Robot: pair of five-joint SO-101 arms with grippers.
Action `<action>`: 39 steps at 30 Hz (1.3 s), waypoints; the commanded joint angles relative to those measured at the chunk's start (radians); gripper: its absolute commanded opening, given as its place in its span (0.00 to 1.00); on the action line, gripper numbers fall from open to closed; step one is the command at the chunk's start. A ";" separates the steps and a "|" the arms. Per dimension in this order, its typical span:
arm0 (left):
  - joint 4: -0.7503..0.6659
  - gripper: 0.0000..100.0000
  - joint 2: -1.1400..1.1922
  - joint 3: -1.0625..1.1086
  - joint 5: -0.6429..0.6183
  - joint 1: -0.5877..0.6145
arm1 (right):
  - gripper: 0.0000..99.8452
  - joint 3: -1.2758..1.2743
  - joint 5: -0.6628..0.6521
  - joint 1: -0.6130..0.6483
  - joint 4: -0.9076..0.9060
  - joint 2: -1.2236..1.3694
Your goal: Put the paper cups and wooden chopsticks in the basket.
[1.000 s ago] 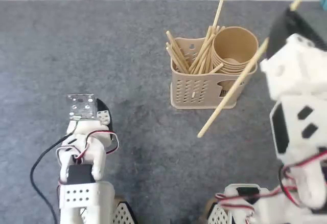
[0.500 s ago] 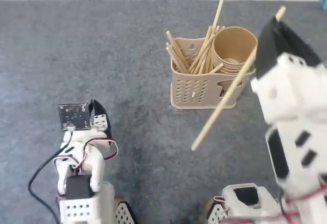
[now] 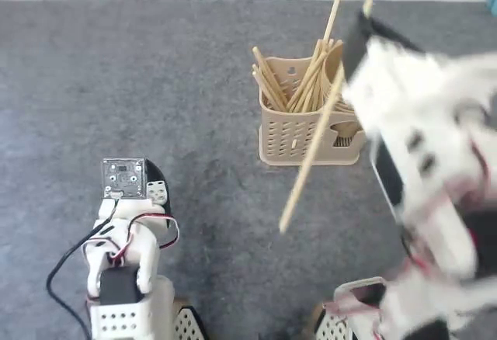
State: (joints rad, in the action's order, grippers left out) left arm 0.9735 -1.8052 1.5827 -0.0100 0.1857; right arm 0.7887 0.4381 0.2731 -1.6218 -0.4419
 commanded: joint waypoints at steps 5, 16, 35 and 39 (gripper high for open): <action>-0.035 0.01 -0.020 -0.016 0.012 -0.006 | 0.01 -0.002 -0.081 0.013 -0.177 -0.228; -0.037 0.01 -0.020 -0.010 0.012 -0.006 | 0.01 -0.509 -0.153 -0.111 0.016 -0.608; -0.149 0.01 -0.020 0.044 0.012 -0.005 | 0.01 -1.382 -0.224 -0.134 1.540 -0.499; -0.150 0.01 -0.020 0.045 0.012 -0.006 | 0.01 -1.382 -0.235 -0.136 1.666 -0.381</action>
State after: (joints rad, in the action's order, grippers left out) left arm 0.8523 -1.8052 1.6333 -0.0100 0.1872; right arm -0.6015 0.2232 0.1488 -0.0598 -0.8961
